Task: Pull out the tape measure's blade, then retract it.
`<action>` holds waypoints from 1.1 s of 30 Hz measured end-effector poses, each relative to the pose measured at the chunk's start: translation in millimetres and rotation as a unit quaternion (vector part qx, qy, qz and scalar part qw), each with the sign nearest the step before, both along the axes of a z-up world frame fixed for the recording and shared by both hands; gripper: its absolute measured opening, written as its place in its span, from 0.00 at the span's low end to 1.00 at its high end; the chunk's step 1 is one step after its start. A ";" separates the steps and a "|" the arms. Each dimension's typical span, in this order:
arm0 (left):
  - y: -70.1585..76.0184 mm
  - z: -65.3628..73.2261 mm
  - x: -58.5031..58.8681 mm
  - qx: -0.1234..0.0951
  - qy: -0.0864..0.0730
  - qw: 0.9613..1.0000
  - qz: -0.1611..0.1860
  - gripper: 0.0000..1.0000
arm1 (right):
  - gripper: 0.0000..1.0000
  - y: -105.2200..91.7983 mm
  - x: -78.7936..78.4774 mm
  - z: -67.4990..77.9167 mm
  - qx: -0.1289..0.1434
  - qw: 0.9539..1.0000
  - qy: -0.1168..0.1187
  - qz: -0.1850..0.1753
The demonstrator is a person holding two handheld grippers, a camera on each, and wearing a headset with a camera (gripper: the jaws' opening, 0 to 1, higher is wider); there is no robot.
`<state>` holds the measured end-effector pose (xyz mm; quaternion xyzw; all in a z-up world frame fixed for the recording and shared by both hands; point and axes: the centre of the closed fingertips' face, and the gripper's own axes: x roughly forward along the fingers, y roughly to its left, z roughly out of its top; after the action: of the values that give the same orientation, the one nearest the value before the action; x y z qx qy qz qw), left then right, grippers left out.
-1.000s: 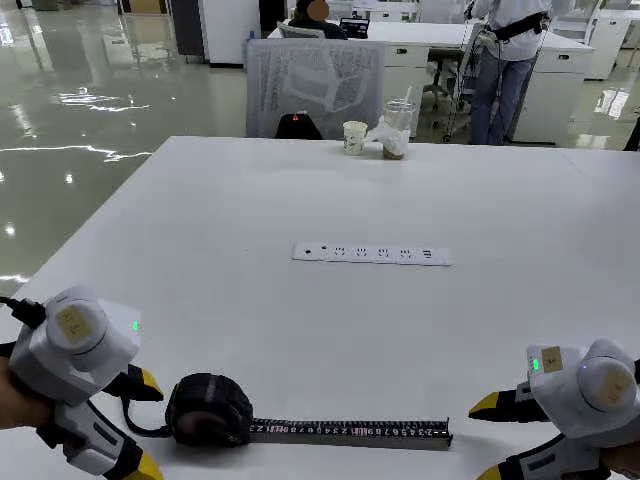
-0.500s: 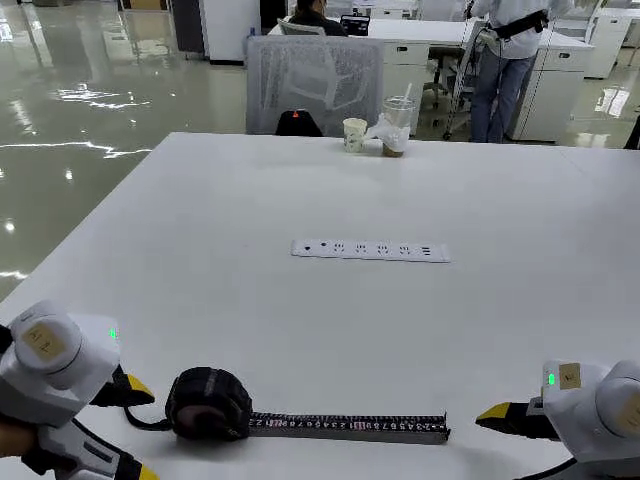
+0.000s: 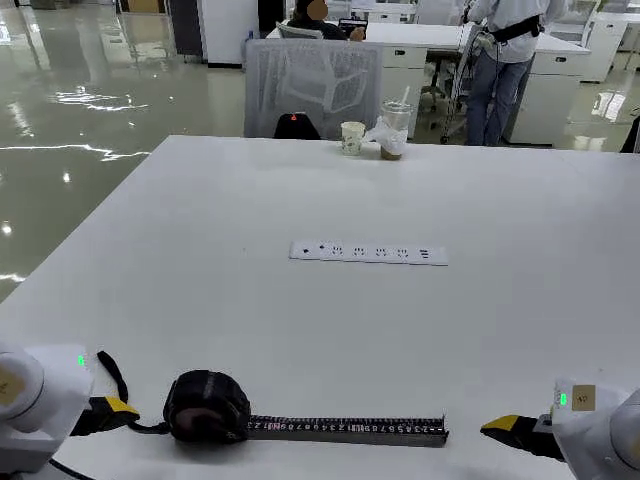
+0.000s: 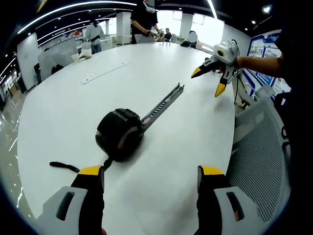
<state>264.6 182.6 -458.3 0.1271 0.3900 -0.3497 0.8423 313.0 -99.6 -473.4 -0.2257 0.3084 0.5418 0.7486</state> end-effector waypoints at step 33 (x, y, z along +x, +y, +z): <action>-19.8 20.3 -37.3 -0.046 -0.058 0.988 0.133 0.90 | 0.85 15.0 -33.2 24.4 0.072 0.985 -0.015 -0.153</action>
<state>227.2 162.7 -438.0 0.0547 0.3373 -0.2440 0.9076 279.8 -84.6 -448.9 -0.1297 0.2882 0.4379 0.8416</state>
